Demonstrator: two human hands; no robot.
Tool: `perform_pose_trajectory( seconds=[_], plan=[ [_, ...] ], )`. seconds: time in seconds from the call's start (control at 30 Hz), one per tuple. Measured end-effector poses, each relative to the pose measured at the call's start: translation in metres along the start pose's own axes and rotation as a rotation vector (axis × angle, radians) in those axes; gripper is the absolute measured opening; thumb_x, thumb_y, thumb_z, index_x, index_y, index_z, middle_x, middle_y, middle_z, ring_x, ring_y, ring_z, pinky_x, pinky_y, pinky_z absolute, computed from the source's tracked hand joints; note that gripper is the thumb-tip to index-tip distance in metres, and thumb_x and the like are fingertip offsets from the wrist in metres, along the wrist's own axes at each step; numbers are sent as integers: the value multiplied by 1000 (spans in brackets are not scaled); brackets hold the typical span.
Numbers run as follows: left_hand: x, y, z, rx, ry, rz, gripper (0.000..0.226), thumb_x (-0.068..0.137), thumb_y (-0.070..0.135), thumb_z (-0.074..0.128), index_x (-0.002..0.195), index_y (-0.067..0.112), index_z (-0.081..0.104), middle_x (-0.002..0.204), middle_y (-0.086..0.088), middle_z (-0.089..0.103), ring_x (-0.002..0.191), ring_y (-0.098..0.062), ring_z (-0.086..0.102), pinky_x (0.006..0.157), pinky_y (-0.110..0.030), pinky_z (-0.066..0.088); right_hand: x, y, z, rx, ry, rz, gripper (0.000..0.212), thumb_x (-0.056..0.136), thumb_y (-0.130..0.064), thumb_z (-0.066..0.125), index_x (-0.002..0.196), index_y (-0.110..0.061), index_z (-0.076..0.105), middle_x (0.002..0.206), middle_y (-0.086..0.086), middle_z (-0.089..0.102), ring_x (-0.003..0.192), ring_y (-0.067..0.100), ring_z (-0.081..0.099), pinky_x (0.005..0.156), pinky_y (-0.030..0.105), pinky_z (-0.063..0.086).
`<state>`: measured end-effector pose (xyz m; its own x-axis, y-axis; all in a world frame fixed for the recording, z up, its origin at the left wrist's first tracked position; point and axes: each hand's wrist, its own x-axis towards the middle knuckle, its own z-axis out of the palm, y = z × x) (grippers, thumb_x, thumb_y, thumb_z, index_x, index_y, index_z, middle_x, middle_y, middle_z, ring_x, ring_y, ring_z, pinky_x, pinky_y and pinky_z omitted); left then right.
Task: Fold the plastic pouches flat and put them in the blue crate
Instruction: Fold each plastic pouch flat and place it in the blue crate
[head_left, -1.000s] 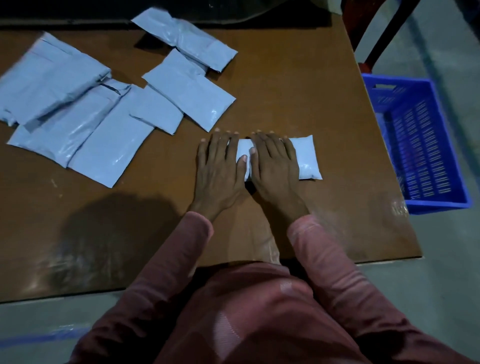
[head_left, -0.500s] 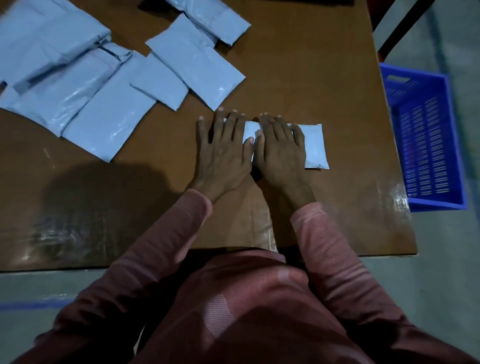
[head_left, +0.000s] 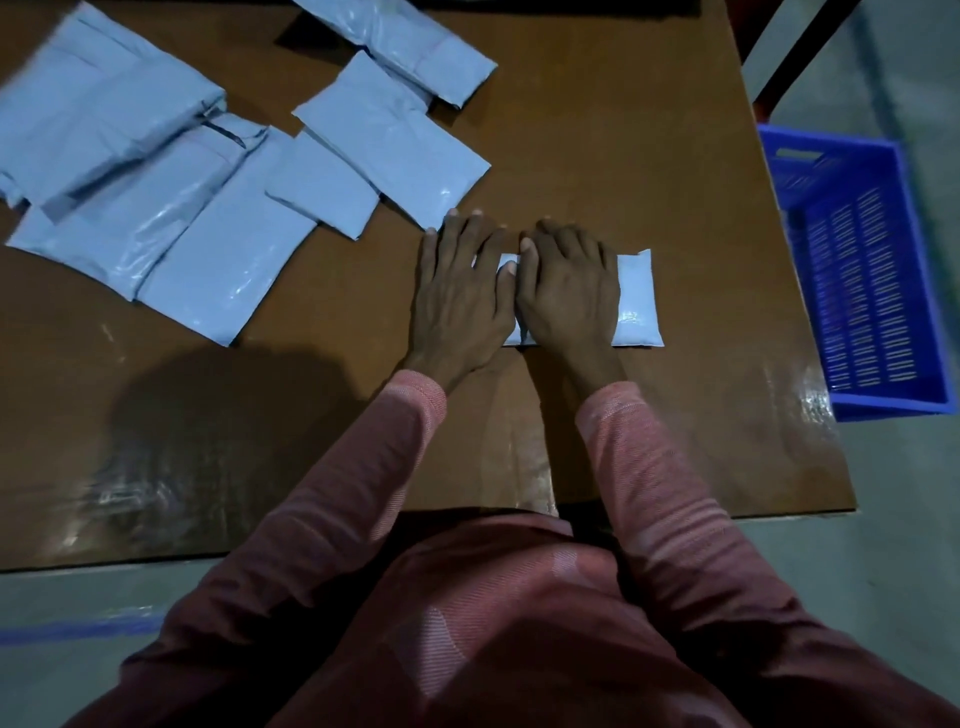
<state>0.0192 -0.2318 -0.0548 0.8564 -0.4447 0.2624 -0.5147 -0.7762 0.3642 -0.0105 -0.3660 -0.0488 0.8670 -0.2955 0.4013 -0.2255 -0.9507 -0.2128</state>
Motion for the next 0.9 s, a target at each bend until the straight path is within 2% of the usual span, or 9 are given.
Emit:
perform_pose_trajectory(
  seconds=[0.1, 0.17, 0.43, 0.6, 0.73, 0.83, 0.9],
  plan=[
    [2, -1, 1, 36, -33, -13, 56, 108, 40, 20, 151, 15, 46, 163, -10, 37, 156, -29, 21, 126, -54, 14, 3, -2, 2, -41, -53, 13, 46, 105, -37, 34, 131, -17, 66, 145, 1, 58, 141, 24, 44, 112, 47, 33],
    [3, -2, 2, 62, -56, -22, 60, 108, 41, 16, 153, 15, 44, 165, -8, 33, 158, -29, 16, 126, -55, 12, 4, -3, 1, -65, -86, 25, 48, 105, -37, 32, 138, -17, 61, 151, -1, 52, 146, 24, 37, 115, 49, 29],
    [7, -1, 0, 141, -113, -17, 60, 109, 38, 15, 159, 12, 35, 170, -4, 21, 159, -29, 3, 126, -58, 7, 8, -5, 0, -80, -135, 50, 53, 106, -41, 29, 148, -16, 50, 158, -1, 43, 152, 23, 27, 117, 50, 26],
    [9, 4, -7, 258, -164, -10, 63, 108, 40, 10, 160, 11, 31, 170, -7, 20, 159, -30, 1, 125, -62, -1, 8, -7, -3, -68, -120, 66, 52, 105, -41, 32, 144, -15, 54, 155, 1, 47, 150, 23, 32, 114, 51, 30],
    [8, 9, -16, 320, -141, -4, 65, 108, 41, 13, 156, 9, 40, 167, -11, 28, 159, -31, 4, 123, -66, -4, 6, -4, -8, 2, -136, 60, 55, 105, -44, 30, 145, -14, 52, 158, 3, 43, 151, 23, 28, 118, 50, 24],
    [8, 17, -21, 314, -125, 20, 58, 105, 40, 28, 144, 6, 54, 159, -16, 42, 158, -33, 14, 123, -66, -2, 6, 1, -20, 70, -134, 68, 59, 105, -49, 29, 150, -15, 46, 161, 1, 37, 154, 22, 22, 122, 49, 16],
    [9, 23, -25, 243, -119, 39, 54, 98, 37, 40, 140, 7, 56, 154, -17, 48, 155, -35, 23, 125, -64, 4, 7, 4, -30, 122, -142, 94, 60, 105, -51, 29, 150, -15, 46, 161, 1, 37, 154, 21, 22, 123, 49, 12]
  ],
)
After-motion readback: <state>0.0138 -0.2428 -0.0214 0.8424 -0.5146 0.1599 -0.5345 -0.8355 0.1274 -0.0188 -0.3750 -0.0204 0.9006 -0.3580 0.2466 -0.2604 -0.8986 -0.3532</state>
